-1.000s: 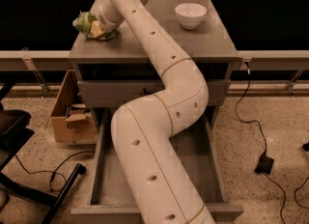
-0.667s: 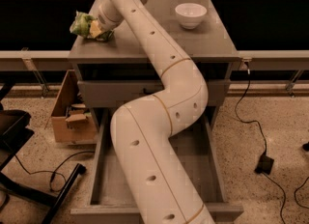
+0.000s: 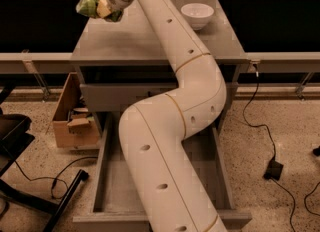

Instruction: Place green jalapeno chip bag into middle drawer

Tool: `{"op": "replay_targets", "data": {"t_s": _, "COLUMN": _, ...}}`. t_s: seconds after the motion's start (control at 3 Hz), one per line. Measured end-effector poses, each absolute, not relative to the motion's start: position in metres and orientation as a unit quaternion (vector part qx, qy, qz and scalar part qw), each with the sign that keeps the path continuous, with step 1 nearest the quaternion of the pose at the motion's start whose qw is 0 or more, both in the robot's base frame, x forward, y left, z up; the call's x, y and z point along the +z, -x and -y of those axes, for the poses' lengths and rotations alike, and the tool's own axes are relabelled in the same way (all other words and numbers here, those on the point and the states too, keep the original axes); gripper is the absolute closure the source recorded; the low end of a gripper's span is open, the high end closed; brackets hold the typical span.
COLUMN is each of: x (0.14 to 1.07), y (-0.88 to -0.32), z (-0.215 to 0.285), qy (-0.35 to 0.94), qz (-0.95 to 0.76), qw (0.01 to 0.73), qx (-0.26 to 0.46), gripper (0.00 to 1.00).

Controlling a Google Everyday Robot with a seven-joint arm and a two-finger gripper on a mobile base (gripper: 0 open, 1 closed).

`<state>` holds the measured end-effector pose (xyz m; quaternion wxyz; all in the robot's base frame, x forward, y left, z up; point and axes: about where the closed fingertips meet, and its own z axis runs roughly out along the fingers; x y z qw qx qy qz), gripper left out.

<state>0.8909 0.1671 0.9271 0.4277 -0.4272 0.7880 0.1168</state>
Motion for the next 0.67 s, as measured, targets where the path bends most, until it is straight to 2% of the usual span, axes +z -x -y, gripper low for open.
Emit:
{"op": "replay_targets", "data": {"t_s": 0.33, "x": 0.96, "y": -0.874, "z": -0.13, "qy": 0.419, "qz": -0.792, "qw": 0.431, "qx": 0.102, "gripper": 1.0}}
{"op": "replay_targets", "data": {"t_s": 0.67, "x": 0.867, "y": -0.844, "z": -0.068, "qy": 0.375, "qz": -0.865, "qw": 0.32, "qx": 0.094, "gripper": 1.0}}
